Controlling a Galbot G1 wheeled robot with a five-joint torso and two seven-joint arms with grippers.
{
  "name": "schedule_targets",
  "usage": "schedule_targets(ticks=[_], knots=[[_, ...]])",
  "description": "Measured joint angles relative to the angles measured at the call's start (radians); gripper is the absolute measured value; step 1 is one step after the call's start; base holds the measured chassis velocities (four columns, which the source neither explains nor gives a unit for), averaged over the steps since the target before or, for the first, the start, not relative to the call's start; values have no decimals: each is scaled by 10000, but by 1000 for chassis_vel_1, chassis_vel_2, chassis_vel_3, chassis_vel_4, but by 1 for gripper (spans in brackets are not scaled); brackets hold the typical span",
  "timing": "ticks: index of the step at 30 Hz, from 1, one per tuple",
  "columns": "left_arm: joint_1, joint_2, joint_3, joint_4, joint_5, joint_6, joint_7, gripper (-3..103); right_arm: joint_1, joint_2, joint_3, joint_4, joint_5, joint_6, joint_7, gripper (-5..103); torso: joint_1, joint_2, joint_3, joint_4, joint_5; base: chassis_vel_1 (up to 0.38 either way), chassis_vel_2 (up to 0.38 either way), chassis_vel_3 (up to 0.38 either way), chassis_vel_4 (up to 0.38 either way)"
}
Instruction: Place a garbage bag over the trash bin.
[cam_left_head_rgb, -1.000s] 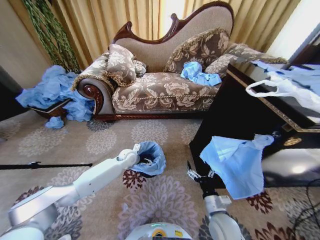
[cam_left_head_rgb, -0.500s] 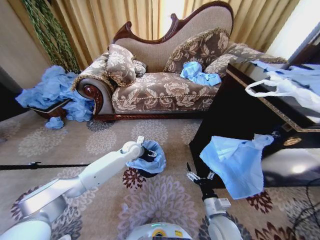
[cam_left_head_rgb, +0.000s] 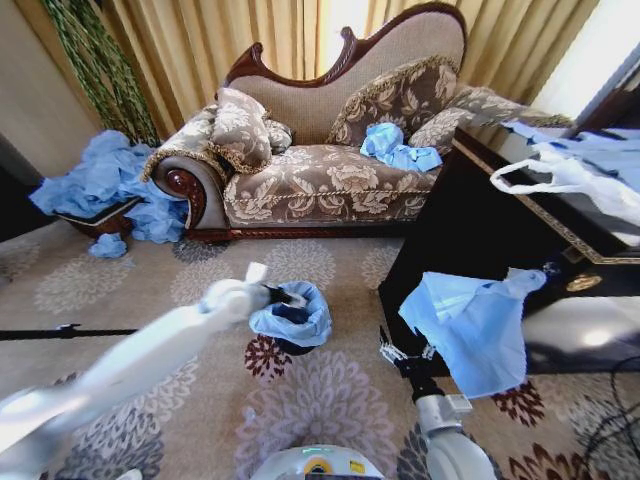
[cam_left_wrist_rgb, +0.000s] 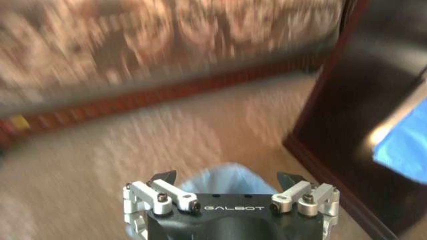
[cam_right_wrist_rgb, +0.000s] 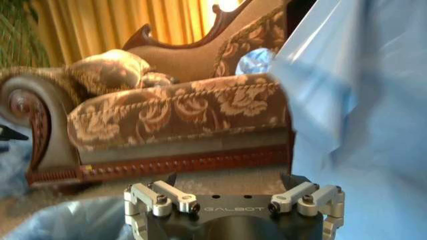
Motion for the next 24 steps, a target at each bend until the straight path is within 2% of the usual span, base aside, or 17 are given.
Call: schedule_targets(ticks=[1, 2, 3, 4, 6, 7, 8, 9, 10, 11, 12, 14, 15, 17, 18, 20, 24], knots=[[370, 105, -604, -299, 348, -263, 265, 100, -455, 168, 308, 521, 279, -277, -178, 100, 0, 1, 0, -30, -8, 0, 0, 0, 0], [849, 106, -1473, -647, 676, -380, 490, 100, -675, 212, 505, 893, 471, -595, -287, 100, 1, 0, 2, -35, -15, 0, 0, 0, 0], [1347, 13, -2409, -980, 957, -451, 626, 100, -770, 229, 589, 1081, 472, -670, -313, 100, 2, 1, 2, -34, -5, 0, 0, 0, 0], [1347, 13, -2409, -980, 957, -451, 626, 100, -770, 229, 589, 1081, 472, -670, -313, 100, 2, 1, 2, -34, -5, 0, 0, 0, 0], [3454, -888, -5316, -2225, 2325, -961, 1340, 100, -1001, 304, 708, 1446, -57, -700, -491, 100, 0, 1, 0, -13, 20, 0, 0, 0, 0], [3454, -888, -5316, -2225, 2325, -961, 1340, 100, -1001, 304, 708, 1446, -57, -700, -491, 100, 0, 1, 0, -13, 20, 0, 0, 0, 0], [5083, -1808, -6915, -2652, 3333, -1621, 1946, 100, -1185, 409, 783, 1706, -477, -757, -684, 100, 1, 2, 0, -20, -10, 0, 0, 0, 0], [6775, -2851, -8127, -3074, 4157, -2314, 2319, 100, -1279, 523, 815, 1810, -941, -678, -721, 100, 1, 1, 1, -14, -14, 0, 0, 0, 0], [7257, -3161, -8415, -3197, 4372, -2521, 2421, 100, -1308, 575, 823, 1817, -1151, -578, -721, 100, 1, 0, 1, -12, -13, 0, 0, 0, 0], [8985, -4442, -9247, -3589, 5330, -3323, 2723, 100, -1387, 843, 871, 1847, -1766, -212, -691, 100, -1, 1, -1, -3, 0, 0, 0, 0, 0], [8985, -4442, -9247, -3589, 5330, -3323, 2723, 100, -1387, 843, 871, 1847, -1766, -212, -691, 100, -1, 1, -1, -3, 0, 0, 0, 0, 0], [10554, -6156, -9786, -3998, 6550, -4314, 2921, 100, -1540, 1430, 875, 2004, -2496, 213, -422, 100, -2, 1, -1, -3, -2, 0, 0, 0, 0], [10554, -6156, -9786, -3998, 6550, -4314, 2921, 100, -1540, 1430, 875, 2004, -2496, 213, -422, 100, -2, 1, -1, -3, -2, 0, 0, 0, 0], [11963, -7914, -9852, -4295, 7453, -5146, 3032, 100, -1901, 2432, 621, 2441, -3415, 567, 194, 100, -1, 1, -1, -15, 7, 0, 0, 0, 0], [11963, -7914, -9852, -4295, 7453, -5146, 3032, 100, -1901, 2432, 621, 2441, -3415, 567, 194, 100, -1, 1, -1, -15, 7, 0, 0, 0, 0], [13137, -9191, -9298, -4322, 8368, -5757, 3130, 100, -2263, 3251, 312, 2834, -4049, 912, 384, 100, -2, 1, -1, -17, 4, 0, 0, 0, 0], [13974, -9877, -8629, -4316, 8913, -5932, 3166, 100, -2434, 3503, 91, 3036, -4537, 1231, -45, 100, -1, 1, 1, -15, 6, 0, 0, 0, 0]])
